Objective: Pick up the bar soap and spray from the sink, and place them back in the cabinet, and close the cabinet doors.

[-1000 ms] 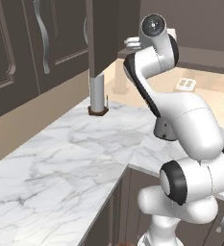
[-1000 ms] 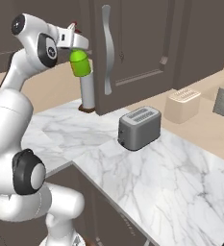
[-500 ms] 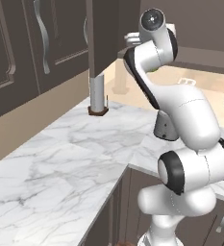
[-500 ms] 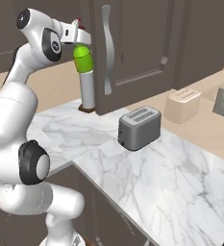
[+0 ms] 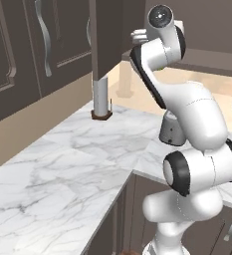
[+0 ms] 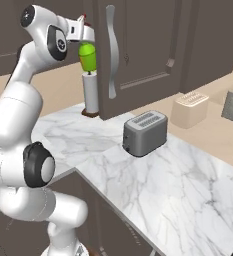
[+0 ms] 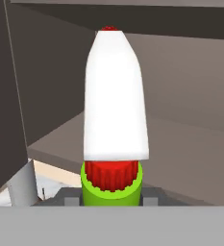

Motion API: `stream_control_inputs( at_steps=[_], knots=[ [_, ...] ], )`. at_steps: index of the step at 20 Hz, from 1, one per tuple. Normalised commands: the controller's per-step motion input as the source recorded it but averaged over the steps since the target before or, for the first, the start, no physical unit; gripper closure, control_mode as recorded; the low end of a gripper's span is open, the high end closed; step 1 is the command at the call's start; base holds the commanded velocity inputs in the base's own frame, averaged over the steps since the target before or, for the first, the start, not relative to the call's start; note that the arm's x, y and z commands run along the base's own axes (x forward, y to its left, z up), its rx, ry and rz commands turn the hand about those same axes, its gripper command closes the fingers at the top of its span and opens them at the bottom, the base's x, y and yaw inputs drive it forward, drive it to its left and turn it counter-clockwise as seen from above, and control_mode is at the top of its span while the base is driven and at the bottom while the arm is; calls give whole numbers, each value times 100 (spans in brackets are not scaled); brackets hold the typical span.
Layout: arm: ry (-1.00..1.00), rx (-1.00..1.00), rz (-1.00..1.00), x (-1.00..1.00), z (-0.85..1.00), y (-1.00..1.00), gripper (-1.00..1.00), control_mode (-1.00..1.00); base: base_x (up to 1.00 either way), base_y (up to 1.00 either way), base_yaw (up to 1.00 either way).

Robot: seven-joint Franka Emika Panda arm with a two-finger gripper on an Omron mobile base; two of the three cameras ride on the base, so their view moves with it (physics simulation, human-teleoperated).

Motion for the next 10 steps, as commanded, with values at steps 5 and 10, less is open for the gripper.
stream_control_inputs(
  at_steps=[5, 10],
  knots=[
    [0, 0, 0, 4, 24, 0, 100, -100, 0, 0, 0],
    [0, 0, 0, 10, 14, 0, 100, -100, 0, 0, 0]
  ],
)
